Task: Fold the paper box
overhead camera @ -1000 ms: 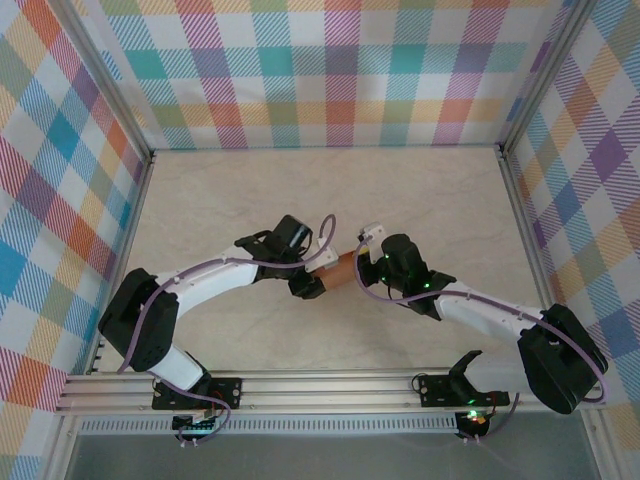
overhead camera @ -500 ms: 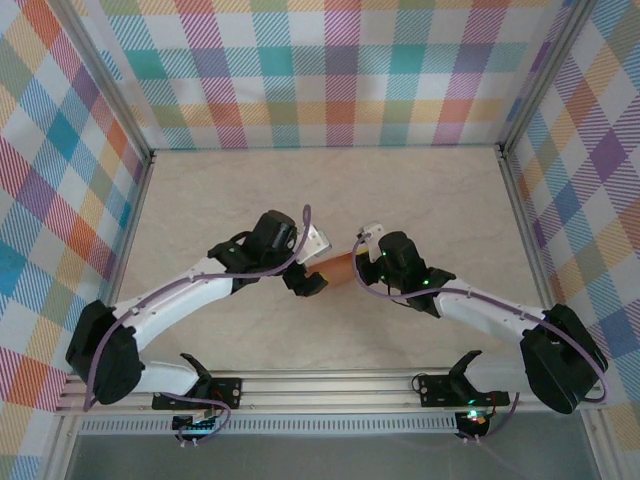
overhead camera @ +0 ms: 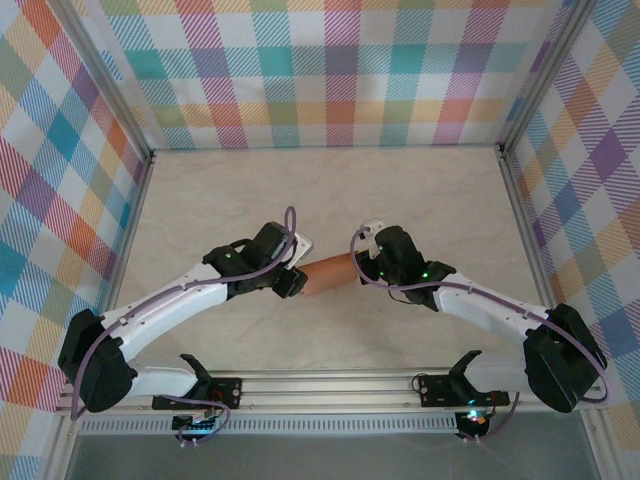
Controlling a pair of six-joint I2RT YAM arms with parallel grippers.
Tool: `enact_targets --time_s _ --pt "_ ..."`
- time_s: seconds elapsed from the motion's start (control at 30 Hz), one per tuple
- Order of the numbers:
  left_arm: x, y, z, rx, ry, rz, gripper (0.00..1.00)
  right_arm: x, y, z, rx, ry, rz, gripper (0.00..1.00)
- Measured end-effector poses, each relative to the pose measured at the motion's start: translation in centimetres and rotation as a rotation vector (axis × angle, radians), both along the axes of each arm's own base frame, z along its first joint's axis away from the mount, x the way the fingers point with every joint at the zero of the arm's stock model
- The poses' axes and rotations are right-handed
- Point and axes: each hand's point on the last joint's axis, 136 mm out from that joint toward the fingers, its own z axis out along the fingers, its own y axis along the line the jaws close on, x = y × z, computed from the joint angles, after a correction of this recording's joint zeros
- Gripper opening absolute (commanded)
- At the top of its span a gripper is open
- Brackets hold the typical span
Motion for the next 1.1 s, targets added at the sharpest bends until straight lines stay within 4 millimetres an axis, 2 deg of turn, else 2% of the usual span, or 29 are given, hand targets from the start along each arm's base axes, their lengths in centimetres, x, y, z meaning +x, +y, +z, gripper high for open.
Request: enact_targets --time_s 0.23,0.53,0.63,0.73,0.83,0.97,1.1 --pt "0.5 -0.5 -1.0 0.007 0.055 0.053 0.29 0.0 0.0 0.0 0.002 0.004 -0.006 0.00" --pt "1.1 -1.0 0.1 -0.034 0.051 0.095 0.14 0.1 0.2 0.0 0.001 0.012 -0.004 0.00" --pt "1.1 -1.0 0.1 -0.038 0.054 0.100 0.16 0.1 0.2 0.0 0.002 0.014 -0.005 0.00" --pt "1.1 -1.0 0.0 -0.039 0.060 0.108 0.26 0.1 0.2 0.0 0.004 0.015 -0.006 0.00" --pt "1.2 -1.0 -0.1 -0.037 0.062 0.115 0.27 0.1 0.2 0.0 0.003 0.016 -0.005 0.00" --pt "1.4 -0.6 -0.1 -0.032 0.059 0.128 0.22 0.0 0.2 0.0 0.004 0.018 -0.003 0.00" --pt "1.7 -0.3 -0.1 -0.027 0.052 0.143 0.24 0.0 0.3 0.0 0.003 0.020 -0.003 0.00"
